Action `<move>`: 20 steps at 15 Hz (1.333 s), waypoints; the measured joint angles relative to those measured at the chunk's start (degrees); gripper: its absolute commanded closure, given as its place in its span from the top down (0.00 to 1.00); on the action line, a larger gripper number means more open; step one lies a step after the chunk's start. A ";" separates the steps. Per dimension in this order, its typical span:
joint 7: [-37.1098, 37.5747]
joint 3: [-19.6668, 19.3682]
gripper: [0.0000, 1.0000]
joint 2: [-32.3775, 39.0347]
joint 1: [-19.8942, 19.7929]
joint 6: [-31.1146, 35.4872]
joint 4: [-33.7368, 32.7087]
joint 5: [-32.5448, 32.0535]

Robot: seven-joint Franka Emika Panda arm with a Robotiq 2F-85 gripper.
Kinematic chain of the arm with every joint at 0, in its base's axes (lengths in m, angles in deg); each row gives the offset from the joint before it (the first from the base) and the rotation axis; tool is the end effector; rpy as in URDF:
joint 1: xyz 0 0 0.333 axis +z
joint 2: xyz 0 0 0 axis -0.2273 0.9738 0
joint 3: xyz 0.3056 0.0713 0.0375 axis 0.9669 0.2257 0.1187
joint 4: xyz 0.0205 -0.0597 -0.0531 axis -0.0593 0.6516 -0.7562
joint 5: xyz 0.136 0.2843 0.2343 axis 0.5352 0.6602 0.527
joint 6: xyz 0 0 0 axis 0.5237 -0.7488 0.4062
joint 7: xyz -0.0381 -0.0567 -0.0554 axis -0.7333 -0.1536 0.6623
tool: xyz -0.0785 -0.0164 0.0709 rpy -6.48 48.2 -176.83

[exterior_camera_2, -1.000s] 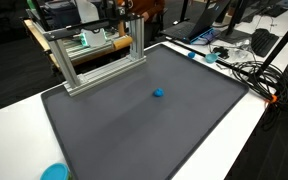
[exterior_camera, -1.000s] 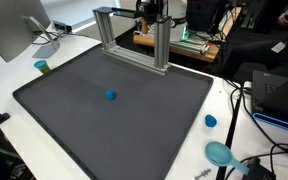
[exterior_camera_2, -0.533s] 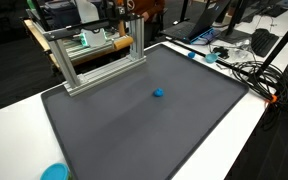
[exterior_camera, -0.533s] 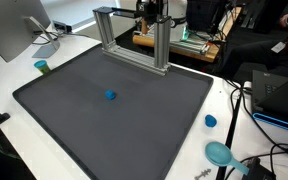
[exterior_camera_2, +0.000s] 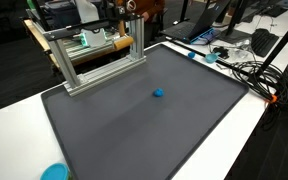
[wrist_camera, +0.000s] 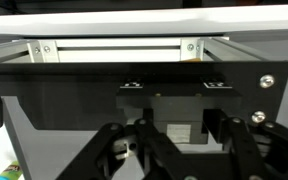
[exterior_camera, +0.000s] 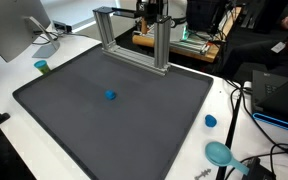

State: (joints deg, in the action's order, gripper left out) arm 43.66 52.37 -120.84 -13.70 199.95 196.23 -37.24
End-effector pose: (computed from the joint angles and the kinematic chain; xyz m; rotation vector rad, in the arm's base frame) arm 0.3476 0.0104 0.4411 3.0675 -0.0555 0.0829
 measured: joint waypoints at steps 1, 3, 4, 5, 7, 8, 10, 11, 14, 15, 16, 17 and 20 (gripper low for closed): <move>0.02 0.16 0.31 0.41 -0.03 0.00 -0.20 -0.03; 0.04 0.26 0.22 0.93 -0.25 0.00 -0.51 -0.80; 0.05 0.29 0.22 1.11 -0.30 -0.01 -0.66 -0.83; 0.05 0.33 0.22 1.18 -0.30 -0.10 -0.73 -0.83; 0.05 0.33 0.22 1.19 -0.30 -0.14 -0.76 -0.84; -0.01 0.34 0.22 1.18 -0.27 -0.14 -0.77 -0.89; 0.14 0.76 0.22 1.14 -0.24 0.54 -0.73 -1.47; 0.62 1.25 0.22 1.11 -0.25 1.52 -0.66 -2.08; 3.77 3.08 0.22 0.76 -0.42 4.53 -0.51 -4.34; 4.99 3.59 0.22 0.52 -0.53 5.00 -0.48 -4.90; 6.64 4.13 0.22 0.23 -0.75 5.57 -0.39 -5.48; 8.27 4.66 0.22 -0.13 -1.06 6.35 -0.21 -5.95; 13.80 6.58 0.22 -1.24 -2.64 10.32 0.35 -7.65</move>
State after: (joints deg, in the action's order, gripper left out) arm 57.45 58.95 -122.08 -16.35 210.27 196.58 -44.89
